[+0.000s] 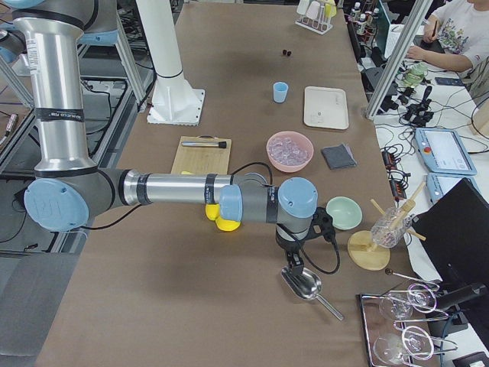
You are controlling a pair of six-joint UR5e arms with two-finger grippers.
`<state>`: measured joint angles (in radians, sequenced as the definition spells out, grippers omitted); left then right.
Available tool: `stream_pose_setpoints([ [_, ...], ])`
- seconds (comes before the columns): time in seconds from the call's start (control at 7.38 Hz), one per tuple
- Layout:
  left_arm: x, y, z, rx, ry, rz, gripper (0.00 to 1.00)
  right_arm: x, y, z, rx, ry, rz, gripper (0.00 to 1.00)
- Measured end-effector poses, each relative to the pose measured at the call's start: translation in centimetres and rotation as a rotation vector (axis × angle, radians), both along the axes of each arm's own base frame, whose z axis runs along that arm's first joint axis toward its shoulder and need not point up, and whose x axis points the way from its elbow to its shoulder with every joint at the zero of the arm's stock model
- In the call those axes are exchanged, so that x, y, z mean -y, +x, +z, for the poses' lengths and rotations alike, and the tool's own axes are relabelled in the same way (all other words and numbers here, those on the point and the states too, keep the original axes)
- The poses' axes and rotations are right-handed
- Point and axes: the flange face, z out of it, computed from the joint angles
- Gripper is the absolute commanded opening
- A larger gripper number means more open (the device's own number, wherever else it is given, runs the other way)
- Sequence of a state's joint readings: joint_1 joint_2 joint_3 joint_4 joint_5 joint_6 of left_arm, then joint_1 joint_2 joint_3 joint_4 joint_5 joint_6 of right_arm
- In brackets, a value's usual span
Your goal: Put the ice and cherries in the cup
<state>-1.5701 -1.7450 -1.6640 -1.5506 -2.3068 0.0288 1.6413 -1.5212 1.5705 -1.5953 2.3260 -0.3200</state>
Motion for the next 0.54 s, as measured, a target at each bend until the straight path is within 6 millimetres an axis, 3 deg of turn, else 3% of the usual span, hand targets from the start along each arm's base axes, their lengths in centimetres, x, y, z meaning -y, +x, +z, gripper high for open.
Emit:
stream_pose_setpoints([
  [0.54,0.0,2.0,0.0,0.013,0.103,0.037,0.98,-0.2,0.0,-2.1,0.002,0.004,0.042,0.99],
])
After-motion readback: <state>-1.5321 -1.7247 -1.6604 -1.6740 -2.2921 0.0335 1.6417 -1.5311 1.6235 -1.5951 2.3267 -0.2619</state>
